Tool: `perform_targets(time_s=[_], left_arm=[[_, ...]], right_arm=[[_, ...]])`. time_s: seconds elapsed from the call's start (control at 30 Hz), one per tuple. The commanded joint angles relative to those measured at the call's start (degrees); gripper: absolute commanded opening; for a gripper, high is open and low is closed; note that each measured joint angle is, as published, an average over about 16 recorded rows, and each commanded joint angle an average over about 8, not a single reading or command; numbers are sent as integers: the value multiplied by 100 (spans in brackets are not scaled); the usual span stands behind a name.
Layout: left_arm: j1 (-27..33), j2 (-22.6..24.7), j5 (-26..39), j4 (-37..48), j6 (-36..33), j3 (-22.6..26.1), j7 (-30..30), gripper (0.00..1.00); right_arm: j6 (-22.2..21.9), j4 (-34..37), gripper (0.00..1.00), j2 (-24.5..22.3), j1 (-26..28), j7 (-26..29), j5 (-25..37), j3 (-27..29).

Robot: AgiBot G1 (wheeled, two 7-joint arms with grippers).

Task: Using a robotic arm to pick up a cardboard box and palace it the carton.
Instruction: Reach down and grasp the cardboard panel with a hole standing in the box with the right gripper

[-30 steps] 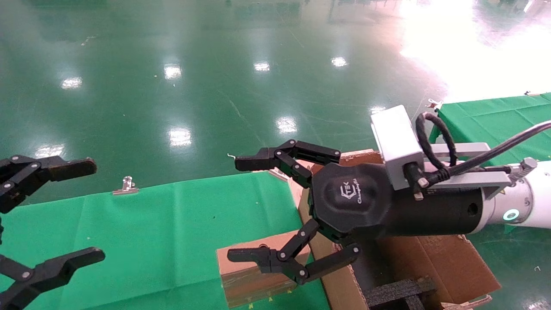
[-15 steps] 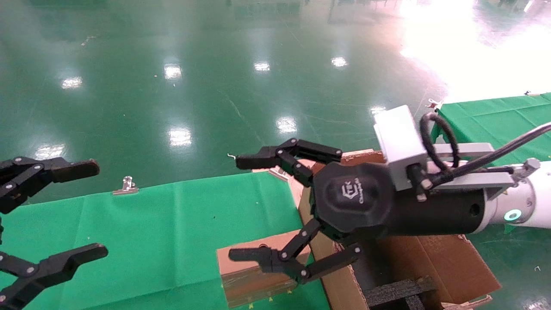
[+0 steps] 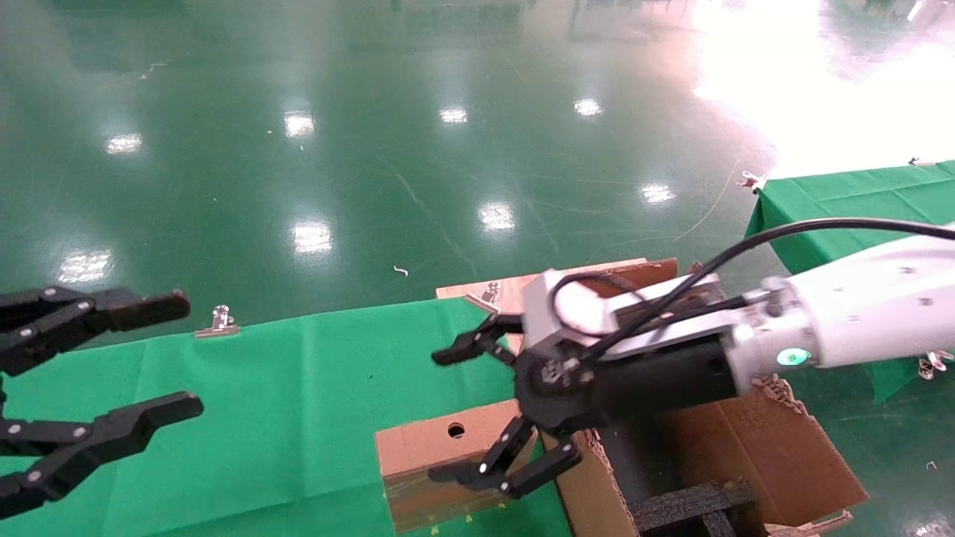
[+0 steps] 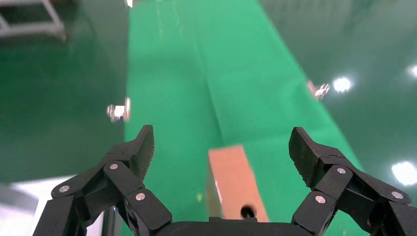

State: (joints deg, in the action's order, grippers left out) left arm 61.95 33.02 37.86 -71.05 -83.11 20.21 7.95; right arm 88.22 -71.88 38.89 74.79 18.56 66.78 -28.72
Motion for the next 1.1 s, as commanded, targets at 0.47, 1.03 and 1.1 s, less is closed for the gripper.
perform_targets(time_s=[0.47, 1.03, 1.1], left_arm=[[0, 0, 0, 0, 0, 0, 0, 0], [0, -1, 0, 1, 1, 0, 0, 100], [-1, -1, 0, 1, 1, 0, 0, 100]], right_arm=[[170, 482, 100, 925, 1090, -156, 2004, -1266], [220, 1028, 53, 1533, 1887, -595, 2743, -2576], [221, 1050, 28, 1558, 1915, -603, 2747, -2631]])
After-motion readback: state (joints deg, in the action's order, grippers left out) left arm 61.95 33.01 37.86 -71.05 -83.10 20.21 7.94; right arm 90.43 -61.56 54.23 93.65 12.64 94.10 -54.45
